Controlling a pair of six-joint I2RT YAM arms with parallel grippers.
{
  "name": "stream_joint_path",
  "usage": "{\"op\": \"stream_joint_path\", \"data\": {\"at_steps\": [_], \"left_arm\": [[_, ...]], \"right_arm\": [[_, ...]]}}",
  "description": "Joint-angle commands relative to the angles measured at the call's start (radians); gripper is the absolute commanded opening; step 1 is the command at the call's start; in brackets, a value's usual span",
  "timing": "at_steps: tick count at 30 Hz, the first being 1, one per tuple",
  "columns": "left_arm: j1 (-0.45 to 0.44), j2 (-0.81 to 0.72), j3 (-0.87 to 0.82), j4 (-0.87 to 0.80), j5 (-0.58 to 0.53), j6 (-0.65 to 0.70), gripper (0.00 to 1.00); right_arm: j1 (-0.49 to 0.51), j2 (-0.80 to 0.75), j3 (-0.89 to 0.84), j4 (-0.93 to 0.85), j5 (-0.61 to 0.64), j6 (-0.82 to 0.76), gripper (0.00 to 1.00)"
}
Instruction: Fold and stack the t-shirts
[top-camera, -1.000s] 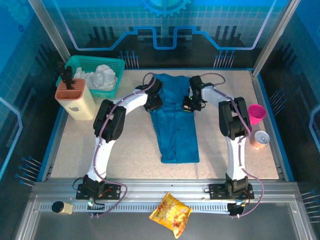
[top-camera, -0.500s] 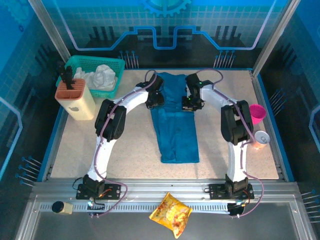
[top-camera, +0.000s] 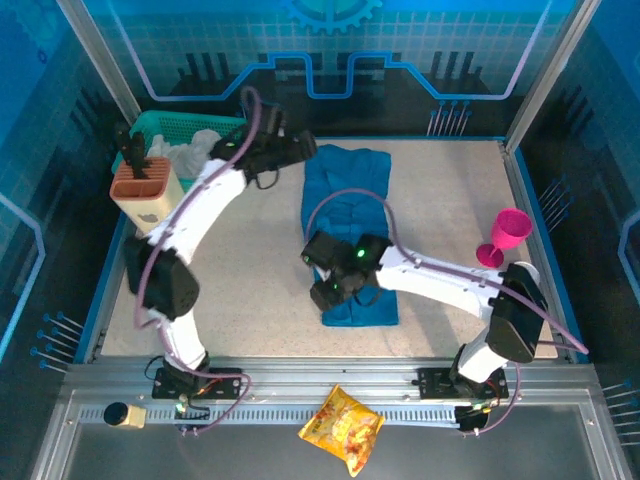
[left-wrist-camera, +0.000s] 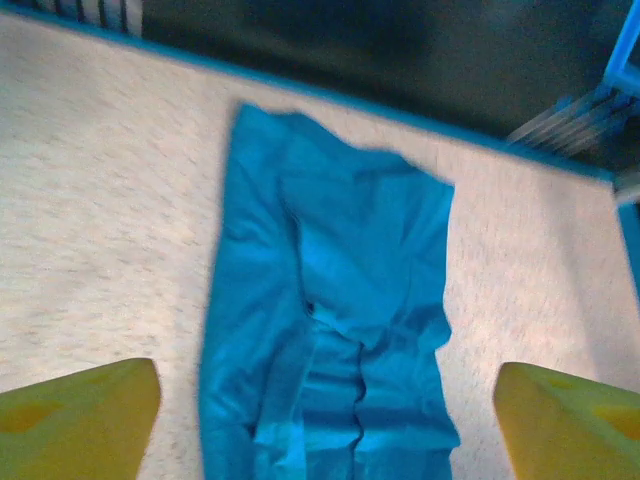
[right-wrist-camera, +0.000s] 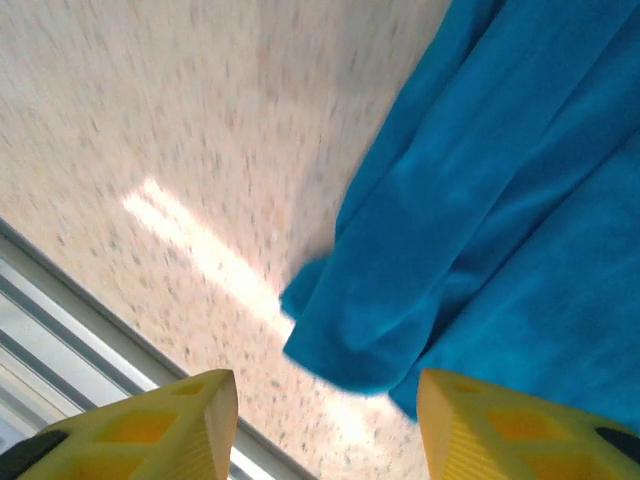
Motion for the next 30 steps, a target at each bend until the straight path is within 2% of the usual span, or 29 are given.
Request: {"op": "stream_joint_path", "data": {"at_steps": [1, 6, 10, 17, 25, 30], "left_arm": [[0.07, -0.162, -0.134, -0.13, -0.085, -0.016, 0.93], [0.12, -0.427, -0.347, -0.136, -0.098, -0.043, 0.99], [0.126, -0.519, -0.427, -0.152, -0.083, -0.052, 0.99], [0.126, -0.545, -0.468, -0.159, -0.06, -0.056, 0.99], [0.126, -0.531, -0.471, -0.15, -0.044, -0.055, 0.99], [0.126, -0.531, -0.483, -0.138, -0.047, -0.056, 0.99]], "right_arm": [[0.078, 0.04, -0.023, -0.066, 0.066, 0.141, 0.52], [0.138, 0.132, -0.027, -0.024, 0.049, 0.19, 0.52], [0.148, 0.191, -0.011, -0.027, 0.054, 0.215, 0.5], [0.144, 0.235, 0.016, -0.08, 0.144, 0.237, 0.47], [0.132, 0.276, 0.053, -0.088, 0.165, 0.231, 0.43], [0.11, 0.278, 0.047, -0.079, 0.166, 0.231, 0.3]]}}
